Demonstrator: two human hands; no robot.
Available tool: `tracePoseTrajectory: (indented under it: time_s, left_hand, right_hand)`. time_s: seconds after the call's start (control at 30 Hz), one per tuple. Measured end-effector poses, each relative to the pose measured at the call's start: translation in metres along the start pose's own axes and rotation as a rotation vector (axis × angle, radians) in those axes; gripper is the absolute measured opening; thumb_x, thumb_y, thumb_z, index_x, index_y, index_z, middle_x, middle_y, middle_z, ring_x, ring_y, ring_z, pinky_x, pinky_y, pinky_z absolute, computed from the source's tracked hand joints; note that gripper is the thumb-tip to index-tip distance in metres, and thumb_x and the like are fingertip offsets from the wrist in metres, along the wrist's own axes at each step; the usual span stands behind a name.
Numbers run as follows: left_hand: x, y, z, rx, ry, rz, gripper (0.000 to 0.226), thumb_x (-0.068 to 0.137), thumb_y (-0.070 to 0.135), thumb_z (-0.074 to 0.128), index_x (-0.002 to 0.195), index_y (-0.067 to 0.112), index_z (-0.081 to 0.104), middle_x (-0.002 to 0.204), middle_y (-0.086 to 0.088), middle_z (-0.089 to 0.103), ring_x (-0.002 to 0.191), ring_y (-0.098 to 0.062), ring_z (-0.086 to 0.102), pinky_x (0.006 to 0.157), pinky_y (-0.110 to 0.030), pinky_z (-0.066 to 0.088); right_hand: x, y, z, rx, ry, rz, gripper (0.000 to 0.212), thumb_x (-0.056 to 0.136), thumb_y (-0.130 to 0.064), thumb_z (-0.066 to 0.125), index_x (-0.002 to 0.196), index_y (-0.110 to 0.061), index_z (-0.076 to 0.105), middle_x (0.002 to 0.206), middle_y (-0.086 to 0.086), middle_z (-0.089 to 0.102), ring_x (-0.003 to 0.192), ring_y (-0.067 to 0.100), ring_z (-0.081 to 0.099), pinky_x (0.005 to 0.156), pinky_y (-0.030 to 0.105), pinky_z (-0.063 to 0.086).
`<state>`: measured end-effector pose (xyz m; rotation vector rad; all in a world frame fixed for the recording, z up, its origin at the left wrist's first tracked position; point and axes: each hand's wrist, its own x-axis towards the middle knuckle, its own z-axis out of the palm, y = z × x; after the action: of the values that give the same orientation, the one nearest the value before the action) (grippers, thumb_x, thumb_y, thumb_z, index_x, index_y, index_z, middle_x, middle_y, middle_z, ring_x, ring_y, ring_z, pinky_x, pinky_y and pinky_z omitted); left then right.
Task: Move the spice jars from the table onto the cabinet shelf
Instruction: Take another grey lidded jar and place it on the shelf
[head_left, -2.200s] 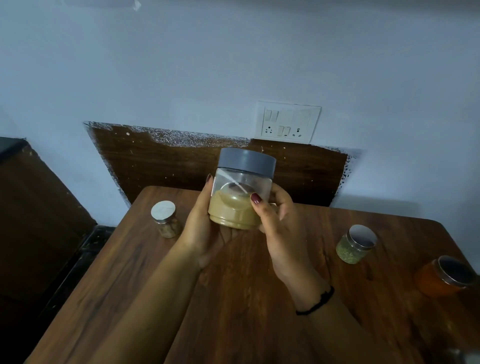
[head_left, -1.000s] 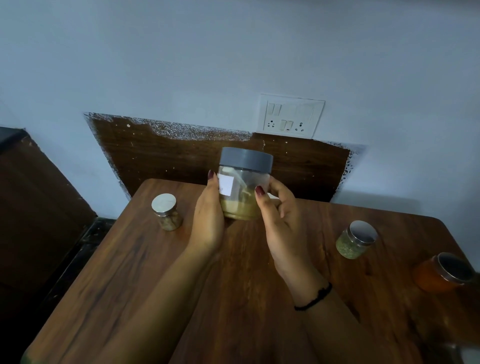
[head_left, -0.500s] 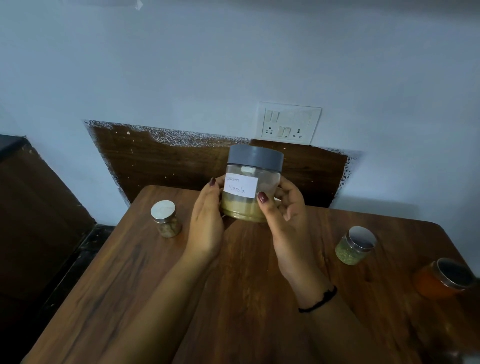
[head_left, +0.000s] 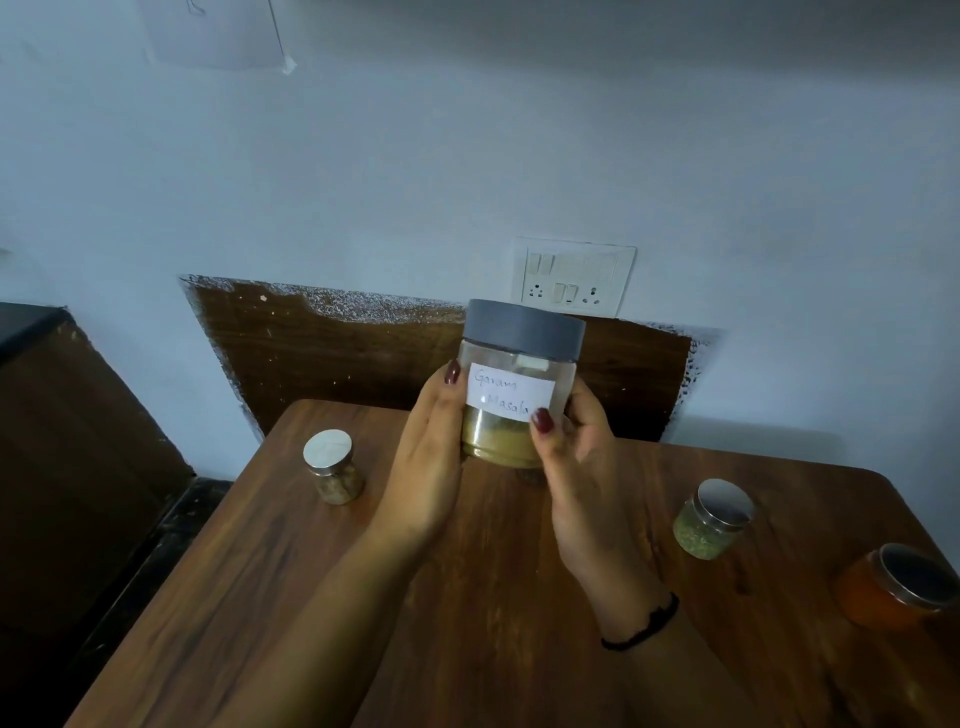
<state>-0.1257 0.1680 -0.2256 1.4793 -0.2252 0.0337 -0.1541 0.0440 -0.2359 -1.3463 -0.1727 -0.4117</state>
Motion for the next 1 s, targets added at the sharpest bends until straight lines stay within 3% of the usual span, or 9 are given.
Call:
tracePoseTrajectory:
  time_s: [0.1,0.13,0.3,0.43,0.53,0.67,0.77,0.87,1.0]
  left_hand:
    - [-0.003,0.007,0.006,0.119,-0.004,0.105,0.032,0.110,0.028,0.030,0.126,0.027,0.057,0.109,0.030,0.063,0.105,0.011,0.059,0.089,-0.012,0.047]
    - [-0.003,0.009,0.007,0.148,-0.008,0.125,0.031,0.109,0.026,0.029,0.126,0.027,0.054,0.107,0.035,0.062,0.104,0.014,0.057,0.084,-0.007,0.046]
    - [0.005,0.024,0.010,0.077,-0.049,0.207,0.037,0.105,0.040,0.035,0.127,0.021,0.057,0.112,0.009,0.069,0.107,-0.006,0.065,0.084,-0.022,0.053]
    - [0.015,0.035,0.013,0.079,-0.095,0.289,0.043,0.097,0.042,0.054,0.133,0.020,0.056,0.125,0.006,0.066,0.119,-0.009,0.061,0.096,-0.027,0.054]
    - [0.023,0.043,0.016,0.147,-0.106,0.367,0.061,0.086,0.049,0.061,0.140,0.023,0.049,0.136,0.006,0.060,0.128,-0.015,0.057,0.103,-0.041,0.051]
    - [0.037,0.064,0.021,0.186,-0.133,0.469,0.065,0.086,0.044,0.066,0.144,0.022,0.045,0.137,0.003,0.059,0.124,-0.020,0.060,0.098,-0.046,0.054]
    - [0.054,0.085,0.021,0.210,-0.129,0.545,0.067,0.084,0.044,0.070,0.143,0.024,0.047,0.138,0.001,0.057,0.124,-0.023,0.060,0.097,-0.048,0.054]
    - [0.073,0.111,0.022,0.321,-0.111,0.666,0.062,0.083,0.047,0.068,0.141,0.031,0.051,0.135,0.012,0.056,0.125,-0.015,0.056,0.099,-0.032,0.053]
    - [0.100,0.146,0.025,0.419,-0.087,0.784,0.059,0.085,0.051,0.063,0.141,0.036,0.051,0.126,0.019,0.056,0.123,-0.006,0.054,0.098,-0.013,0.047]
  right_hand:
    - [0.003,-0.006,0.001,0.005,-0.035,0.006,0.081,0.074,-0.056,0.074,0.134,-0.008,0.049,0.123,-0.001,0.067,0.116,0.017,0.065,0.084,0.024,0.056]
    - [0.005,-0.007,0.001,0.016,-0.035,0.002,0.081,0.074,-0.053,0.076,0.134,-0.007,0.048,0.122,-0.001,0.067,0.116,0.019,0.065,0.085,0.025,0.056]
    - [0.018,-0.015,-0.005,0.046,-0.008,-0.060,0.077,0.074,-0.038,0.082,0.136,-0.008,0.048,0.128,0.015,0.061,0.118,0.031,0.062,0.091,0.047,0.056]
    - [0.034,-0.032,-0.012,0.019,0.055,-0.112,0.081,0.066,-0.048,0.086,0.132,-0.013,0.053,0.129,0.024,0.055,0.117,0.035,0.061,0.091,0.056,0.055]
    - [0.049,-0.053,-0.016,0.035,0.067,-0.166,0.080,0.064,-0.048,0.087,0.129,-0.014,0.056,0.128,0.021,0.058,0.116,0.032,0.064,0.090,0.049,0.057]
    - [0.067,-0.079,-0.022,0.001,0.016,-0.236,0.070,0.066,-0.041,0.087,0.126,-0.024,0.056,0.123,0.002,0.067,0.115,0.023,0.066,0.083,0.029,0.058]
    - [0.080,-0.094,-0.026,-0.056,0.012,-0.265,0.081,0.062,-0.047,0.087,0.132,-0.042,0.048,0.130,-0.014,0.061,0.122,0.014,0.060,0.089,0.032,0.056]
    - [0.096,-0.110,-0.026,-0.113,0.067,-0.299,0.080,0.055,-0.062,0.085,0.124,-0.055,0.046,0.130,-0.022,0.059,0.124,0.011,0.058,0.099,0.045,0.053]
    - [0.124,-0.139,-0.021,-0.186,0.058,-0.383,0.071,0.064,-0.046,0.082,0.124,-0.043,0.045,0.128,-0.017,0.062,0.120,0.011,0.061,0.098,0.045,0.055]
